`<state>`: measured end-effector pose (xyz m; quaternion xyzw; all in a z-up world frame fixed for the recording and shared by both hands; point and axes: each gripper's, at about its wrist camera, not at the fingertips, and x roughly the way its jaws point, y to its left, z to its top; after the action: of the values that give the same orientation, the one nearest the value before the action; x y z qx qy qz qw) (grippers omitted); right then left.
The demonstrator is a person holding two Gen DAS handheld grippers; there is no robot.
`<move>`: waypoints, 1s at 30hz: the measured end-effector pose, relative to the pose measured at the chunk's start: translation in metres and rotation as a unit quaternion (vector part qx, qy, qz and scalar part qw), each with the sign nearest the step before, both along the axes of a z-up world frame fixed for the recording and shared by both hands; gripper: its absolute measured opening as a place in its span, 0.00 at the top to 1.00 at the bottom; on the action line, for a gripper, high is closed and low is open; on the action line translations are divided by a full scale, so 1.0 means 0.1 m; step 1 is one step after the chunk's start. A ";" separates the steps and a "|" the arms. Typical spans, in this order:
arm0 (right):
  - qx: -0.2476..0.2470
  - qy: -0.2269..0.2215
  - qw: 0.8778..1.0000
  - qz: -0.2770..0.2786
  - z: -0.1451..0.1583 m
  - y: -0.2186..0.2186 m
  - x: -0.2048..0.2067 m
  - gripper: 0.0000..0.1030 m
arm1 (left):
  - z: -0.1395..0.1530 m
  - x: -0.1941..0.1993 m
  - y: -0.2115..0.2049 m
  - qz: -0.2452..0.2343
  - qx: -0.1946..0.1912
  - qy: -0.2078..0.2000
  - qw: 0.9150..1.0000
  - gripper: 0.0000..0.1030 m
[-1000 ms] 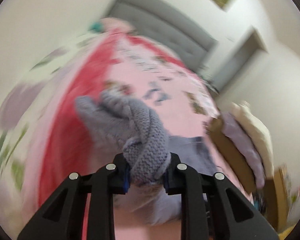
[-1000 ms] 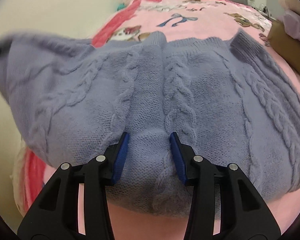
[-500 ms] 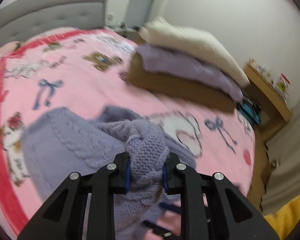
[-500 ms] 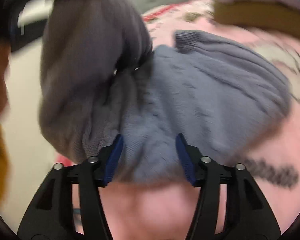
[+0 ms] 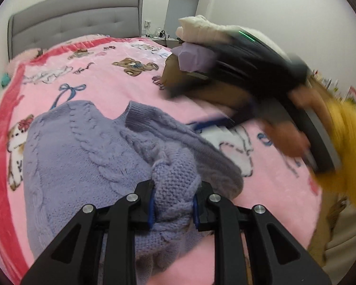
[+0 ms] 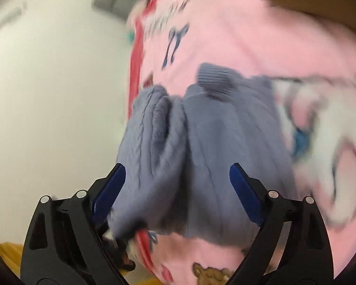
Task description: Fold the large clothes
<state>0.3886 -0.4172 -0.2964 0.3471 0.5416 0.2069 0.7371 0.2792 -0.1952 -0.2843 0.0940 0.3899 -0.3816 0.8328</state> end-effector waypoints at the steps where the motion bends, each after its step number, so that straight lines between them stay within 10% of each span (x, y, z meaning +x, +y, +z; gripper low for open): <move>1: -0.011 0.006 0.999 0.036 0.00 0.15 0.17 0.17 | -0.01 -0.03 -0.01 0.002 -0.004 -0.001 1.000 0.79; 8: 0.027 0.046 0.993 0.102 -0.33 0.68 0.67 0.16 | -0.10 -0.17 -0.08 0.002 -0.003 -0.006 1.000 0.79; 13: -0.010 0.020 0.994 0.109 -0.28 0.87 0.78 0.79 | -0.21 -0.18 -0.04 0.021 0.015 -0.018 0.999 0.79; 21: -0.060 -0.030 0.993 0.094 0.04 0.85 0.68 0.87 | 0.00 -0.51 0.35 0.061 0.060 -0.069 0.994 0.51; 30: -0.072 -0.033 0.995 0.066 0.18 0.75 0.67 0.89 | -0.43 -0.75 0.86 0.075 0.154 -0.084 0.982 0.50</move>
<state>0.4559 -0.3421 -0.2781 0.2497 0.5526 0.2273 0.7620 0.2044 -0.1094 -0.3277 0.2231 0.3787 -0.2443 0.8644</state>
